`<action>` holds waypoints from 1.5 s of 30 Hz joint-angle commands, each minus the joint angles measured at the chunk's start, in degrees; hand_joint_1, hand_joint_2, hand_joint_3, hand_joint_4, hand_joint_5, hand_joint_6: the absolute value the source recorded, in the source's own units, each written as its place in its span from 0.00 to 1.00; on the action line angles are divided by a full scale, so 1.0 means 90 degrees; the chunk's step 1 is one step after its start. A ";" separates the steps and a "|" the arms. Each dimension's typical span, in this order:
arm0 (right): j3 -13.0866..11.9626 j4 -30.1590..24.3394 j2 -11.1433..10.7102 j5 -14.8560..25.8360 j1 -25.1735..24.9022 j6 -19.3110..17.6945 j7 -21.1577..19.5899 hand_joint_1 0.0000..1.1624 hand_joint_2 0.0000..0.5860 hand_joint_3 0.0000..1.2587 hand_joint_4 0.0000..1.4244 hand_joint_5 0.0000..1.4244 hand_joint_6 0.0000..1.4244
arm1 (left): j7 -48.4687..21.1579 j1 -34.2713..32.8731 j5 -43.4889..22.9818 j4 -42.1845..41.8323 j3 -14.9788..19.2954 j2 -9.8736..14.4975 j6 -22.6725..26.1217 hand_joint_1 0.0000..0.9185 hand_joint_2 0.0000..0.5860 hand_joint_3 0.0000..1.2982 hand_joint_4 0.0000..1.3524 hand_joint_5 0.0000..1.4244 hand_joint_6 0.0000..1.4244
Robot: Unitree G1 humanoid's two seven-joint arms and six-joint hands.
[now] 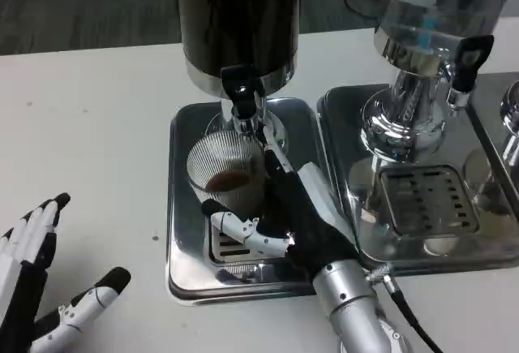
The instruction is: Grasp the cup under the faucet to collect the drink, then remove the cup.
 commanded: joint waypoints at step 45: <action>-0.0259 0.0728 0.0197 0.0211 0.0117 -0.1016 -0.0776 0.87 0.33 0.31 0.33 0.55 0.81 | -0.0470 -0.0120 -0.0723 0.0347 0.0050 -0.0114 -0.0273 0.00 0.27 0.01 0.00 0.00 0.00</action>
